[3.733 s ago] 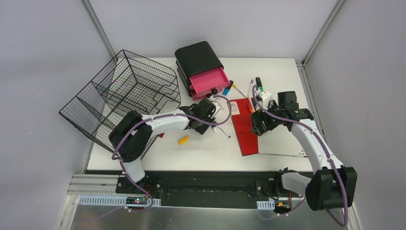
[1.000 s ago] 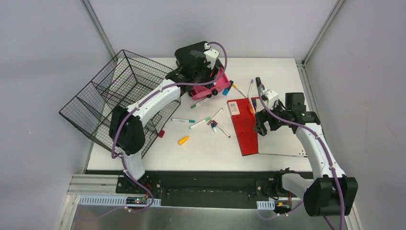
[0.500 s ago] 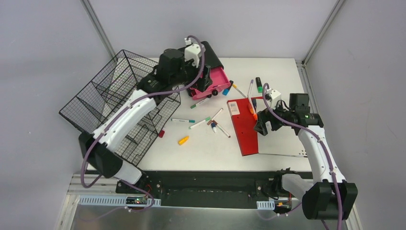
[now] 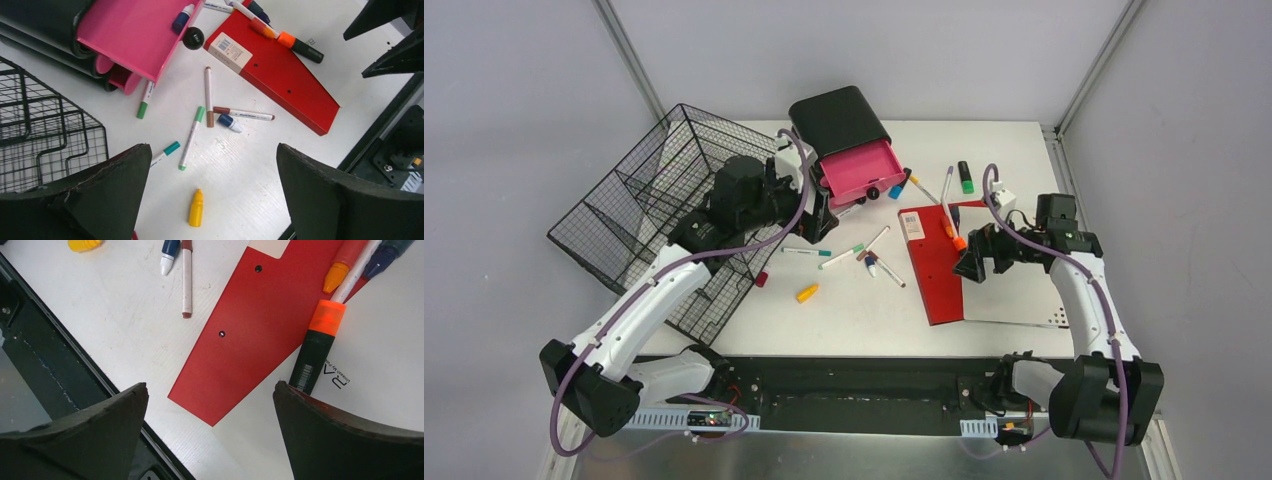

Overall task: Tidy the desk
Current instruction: Pick up the stationery from the center of the board.

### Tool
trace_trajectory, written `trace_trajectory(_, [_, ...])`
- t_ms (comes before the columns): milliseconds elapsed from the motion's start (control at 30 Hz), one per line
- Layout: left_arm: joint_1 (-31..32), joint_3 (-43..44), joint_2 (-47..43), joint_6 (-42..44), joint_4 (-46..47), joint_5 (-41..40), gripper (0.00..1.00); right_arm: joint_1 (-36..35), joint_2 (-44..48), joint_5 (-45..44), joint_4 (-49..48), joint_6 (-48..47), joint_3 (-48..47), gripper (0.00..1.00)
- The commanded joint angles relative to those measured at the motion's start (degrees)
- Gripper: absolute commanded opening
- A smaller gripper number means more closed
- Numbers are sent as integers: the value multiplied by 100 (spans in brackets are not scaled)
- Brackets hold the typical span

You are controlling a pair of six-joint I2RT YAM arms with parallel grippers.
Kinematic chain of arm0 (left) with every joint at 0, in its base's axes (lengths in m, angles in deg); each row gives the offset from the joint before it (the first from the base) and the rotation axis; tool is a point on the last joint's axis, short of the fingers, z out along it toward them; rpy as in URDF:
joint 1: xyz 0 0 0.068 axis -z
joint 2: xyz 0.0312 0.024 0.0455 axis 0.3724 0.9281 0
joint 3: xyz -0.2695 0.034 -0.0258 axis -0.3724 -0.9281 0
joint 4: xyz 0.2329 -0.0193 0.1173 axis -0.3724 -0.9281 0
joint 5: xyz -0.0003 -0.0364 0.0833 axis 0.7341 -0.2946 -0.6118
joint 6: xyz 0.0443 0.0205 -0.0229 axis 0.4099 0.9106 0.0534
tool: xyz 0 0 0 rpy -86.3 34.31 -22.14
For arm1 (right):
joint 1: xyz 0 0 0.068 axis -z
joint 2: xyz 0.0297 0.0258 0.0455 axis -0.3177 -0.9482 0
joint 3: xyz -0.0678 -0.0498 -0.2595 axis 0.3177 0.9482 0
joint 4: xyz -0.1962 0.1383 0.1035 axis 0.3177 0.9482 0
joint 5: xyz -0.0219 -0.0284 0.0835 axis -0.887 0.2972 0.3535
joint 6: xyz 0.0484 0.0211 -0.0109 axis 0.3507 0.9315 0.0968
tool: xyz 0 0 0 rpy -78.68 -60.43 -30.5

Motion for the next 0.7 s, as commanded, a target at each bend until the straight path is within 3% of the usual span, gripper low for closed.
trace_trajectory(0, [-41,-79,-187,-277,591,564,99,321,12,629,57,-211,-144,100])
trace_trajectory(667, [-276,-225,-7,-704,932,1006,96,506,25,1002,-283,271,-174,100])
